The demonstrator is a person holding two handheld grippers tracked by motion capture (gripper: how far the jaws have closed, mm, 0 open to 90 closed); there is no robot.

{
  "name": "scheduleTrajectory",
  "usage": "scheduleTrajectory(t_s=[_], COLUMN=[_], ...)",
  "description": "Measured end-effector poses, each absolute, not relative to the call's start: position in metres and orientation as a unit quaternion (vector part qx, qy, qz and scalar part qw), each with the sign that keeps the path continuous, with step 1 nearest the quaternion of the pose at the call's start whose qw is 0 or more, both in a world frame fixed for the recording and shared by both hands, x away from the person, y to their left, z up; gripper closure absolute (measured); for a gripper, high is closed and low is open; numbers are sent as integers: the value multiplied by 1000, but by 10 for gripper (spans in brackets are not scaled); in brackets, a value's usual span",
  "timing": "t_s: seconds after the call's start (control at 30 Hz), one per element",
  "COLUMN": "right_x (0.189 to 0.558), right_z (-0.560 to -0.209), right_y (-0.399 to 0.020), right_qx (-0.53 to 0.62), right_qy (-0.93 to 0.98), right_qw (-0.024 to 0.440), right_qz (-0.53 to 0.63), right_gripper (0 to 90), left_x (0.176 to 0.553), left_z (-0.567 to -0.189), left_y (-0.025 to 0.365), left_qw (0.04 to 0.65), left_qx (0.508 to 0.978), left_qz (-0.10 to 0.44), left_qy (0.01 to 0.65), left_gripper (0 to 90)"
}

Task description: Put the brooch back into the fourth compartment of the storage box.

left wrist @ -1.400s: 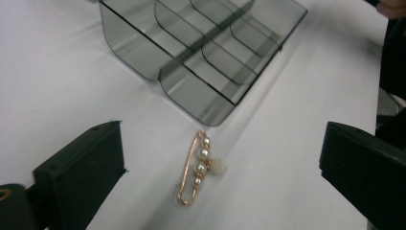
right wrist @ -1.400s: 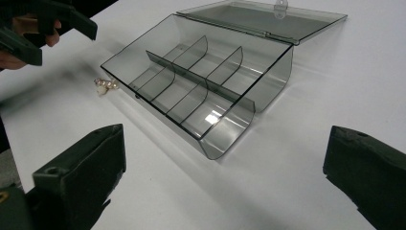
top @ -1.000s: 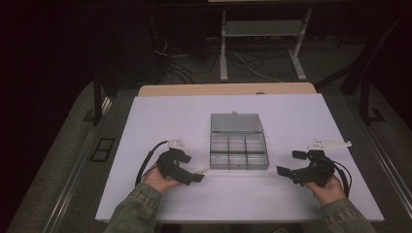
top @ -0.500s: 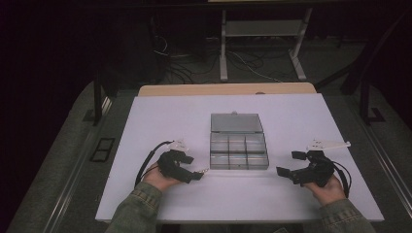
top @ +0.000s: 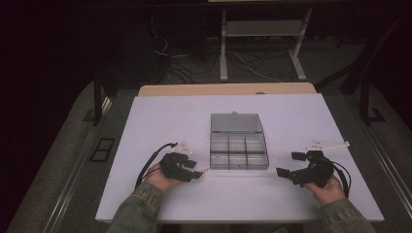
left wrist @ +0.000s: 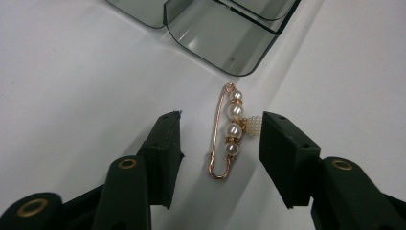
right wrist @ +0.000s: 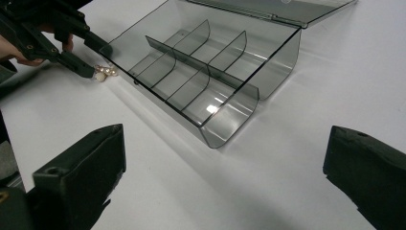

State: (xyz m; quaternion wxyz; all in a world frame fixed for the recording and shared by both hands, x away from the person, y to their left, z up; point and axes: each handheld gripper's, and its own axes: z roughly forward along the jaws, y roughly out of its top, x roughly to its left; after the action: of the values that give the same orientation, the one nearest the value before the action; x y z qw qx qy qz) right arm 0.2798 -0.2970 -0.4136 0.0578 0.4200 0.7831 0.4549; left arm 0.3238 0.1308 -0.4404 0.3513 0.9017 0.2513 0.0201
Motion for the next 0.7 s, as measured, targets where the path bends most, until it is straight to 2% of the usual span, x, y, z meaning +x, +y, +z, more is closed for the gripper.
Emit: scheduleTrajectory(t_s=[0.3, 0.7], right_x=[280, 280], right_z=[-413, -413], right_y=[-298, -299], right_qx=[419, 421], right_qy=[783, 780], right_qw=[58, 60], right_qz=[456, 458], right_gripper=[7, 7], left_x=[322, 320], left_z=[-441, -441], left_y=[129, 125], left_qw=[349, 350], left_qx=[905, 907], left_qz=[31, 40], left_qy=[242, 231], left_gripper=[615, 723])
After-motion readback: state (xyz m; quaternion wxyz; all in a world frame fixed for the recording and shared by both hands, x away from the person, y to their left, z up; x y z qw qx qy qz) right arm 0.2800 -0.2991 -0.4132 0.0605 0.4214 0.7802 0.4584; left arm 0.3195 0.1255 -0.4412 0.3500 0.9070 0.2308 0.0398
